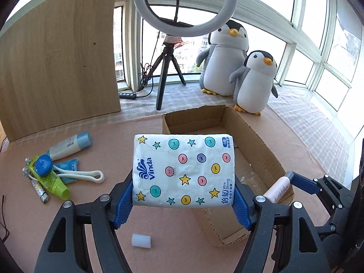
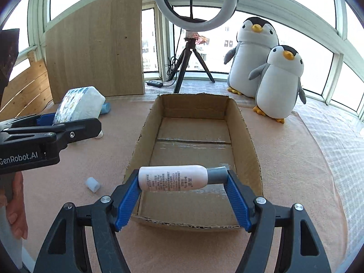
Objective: Organize objects
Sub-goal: 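Carry both items into the cardboard box and open both tools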
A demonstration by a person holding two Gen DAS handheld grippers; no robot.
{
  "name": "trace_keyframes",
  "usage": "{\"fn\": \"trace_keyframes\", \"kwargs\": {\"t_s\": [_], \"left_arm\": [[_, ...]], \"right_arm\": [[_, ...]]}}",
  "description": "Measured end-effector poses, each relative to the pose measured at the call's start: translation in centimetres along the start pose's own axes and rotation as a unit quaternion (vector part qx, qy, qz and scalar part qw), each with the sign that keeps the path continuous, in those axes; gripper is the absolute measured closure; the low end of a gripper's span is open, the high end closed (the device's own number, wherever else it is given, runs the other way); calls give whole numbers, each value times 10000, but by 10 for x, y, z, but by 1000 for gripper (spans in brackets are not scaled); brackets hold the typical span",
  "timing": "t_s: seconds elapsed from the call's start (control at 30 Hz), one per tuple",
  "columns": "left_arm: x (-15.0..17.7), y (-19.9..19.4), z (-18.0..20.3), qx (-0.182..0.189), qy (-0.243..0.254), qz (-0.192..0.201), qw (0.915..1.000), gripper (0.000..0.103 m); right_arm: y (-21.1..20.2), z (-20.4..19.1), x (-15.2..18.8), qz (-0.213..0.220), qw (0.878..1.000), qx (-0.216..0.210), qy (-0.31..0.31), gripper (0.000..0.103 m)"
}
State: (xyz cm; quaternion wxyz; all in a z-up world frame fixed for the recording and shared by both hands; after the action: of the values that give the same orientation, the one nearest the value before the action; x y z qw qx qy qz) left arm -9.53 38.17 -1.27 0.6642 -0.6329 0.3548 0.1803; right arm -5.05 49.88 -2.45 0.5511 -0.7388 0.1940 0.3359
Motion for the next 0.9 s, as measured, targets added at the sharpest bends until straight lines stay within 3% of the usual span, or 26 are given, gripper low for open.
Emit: {"fn": "trace_keyframes", "kwargs": {"t_s": [0.2, 0.23, 0.3, 0.43, 0.63, 0.9], "left_arm": [[-19, 21, 41, -15, 132, -57, 9999, 24], [-18, 25, 41, -115, 150, -80, 9998, 21], [-17, 29, 36, -386, 228, -49, 9990, 6], [-13, 30, 21, -399, 168, -78, 9990, 3], [6, 9, -41, -699, -120, -113, 9974, 3], [55, -27, -135, -1189, -402, -240, 9918, 3]], "right_arm": [[1, 34, -4, 40, 9999, -2, 118, 34], [2, 36, -6, 65, 9999, -8, 115, 34], [7, 37, -7, 27, 9999, 110, -25, 32], [13, 35, -6, -31, 9997, 168, -166, 29], [10, 32, -3, -14, 9999, 109, 4, 27], [5, 4, -3, -30, 9999, 167, -4, 27]]}}
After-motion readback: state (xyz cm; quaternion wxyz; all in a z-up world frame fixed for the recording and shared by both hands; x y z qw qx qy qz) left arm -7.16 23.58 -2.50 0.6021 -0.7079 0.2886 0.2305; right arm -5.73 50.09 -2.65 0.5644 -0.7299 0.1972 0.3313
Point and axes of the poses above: each gripper's, at about its wrist camera, not at the fingertips, and y roughly the way its jaws point, z to its right, x to its underside, the point moved 8 cm from there along y, roughly the way its jaws point, and after that the axes turned 12 degrees about -x, right-handed, at the moved point
